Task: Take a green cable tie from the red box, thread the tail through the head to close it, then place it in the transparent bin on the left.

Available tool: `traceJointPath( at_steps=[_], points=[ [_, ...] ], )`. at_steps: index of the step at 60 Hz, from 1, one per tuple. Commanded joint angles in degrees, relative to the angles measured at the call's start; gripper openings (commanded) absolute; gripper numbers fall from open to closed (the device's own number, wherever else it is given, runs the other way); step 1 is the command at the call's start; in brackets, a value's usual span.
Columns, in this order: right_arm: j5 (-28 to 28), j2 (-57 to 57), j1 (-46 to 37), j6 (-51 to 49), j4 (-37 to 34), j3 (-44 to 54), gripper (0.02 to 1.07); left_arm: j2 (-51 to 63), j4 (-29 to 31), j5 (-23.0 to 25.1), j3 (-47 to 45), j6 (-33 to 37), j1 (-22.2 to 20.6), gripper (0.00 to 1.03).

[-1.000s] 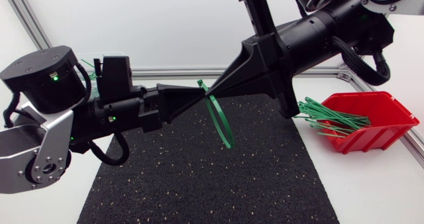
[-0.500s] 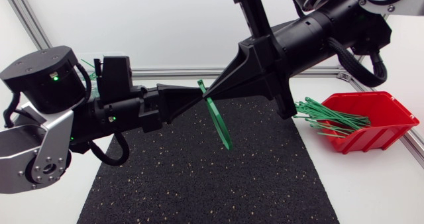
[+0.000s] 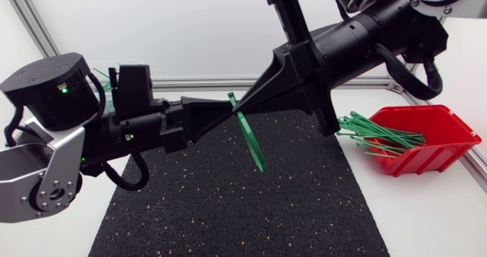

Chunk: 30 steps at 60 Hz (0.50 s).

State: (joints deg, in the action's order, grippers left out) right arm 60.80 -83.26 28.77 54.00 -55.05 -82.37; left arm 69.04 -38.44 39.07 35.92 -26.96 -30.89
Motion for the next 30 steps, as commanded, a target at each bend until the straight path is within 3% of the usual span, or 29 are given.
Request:
traceJointPath(
  at_steps=[1,30],
  points=[
    [-0.5,-0.9,0.3,1.6,0.6,0.6,0.08,-0.8,-0.5,0.1,-0.9,-0.1,-0.3,0.03],
    [-1.5,-0.2,0.1,2.1,1.3,0.5,0.08,-1.6,-0.4,0.1,-1.2,-0.3,-0.7,0.03]
  ],
)
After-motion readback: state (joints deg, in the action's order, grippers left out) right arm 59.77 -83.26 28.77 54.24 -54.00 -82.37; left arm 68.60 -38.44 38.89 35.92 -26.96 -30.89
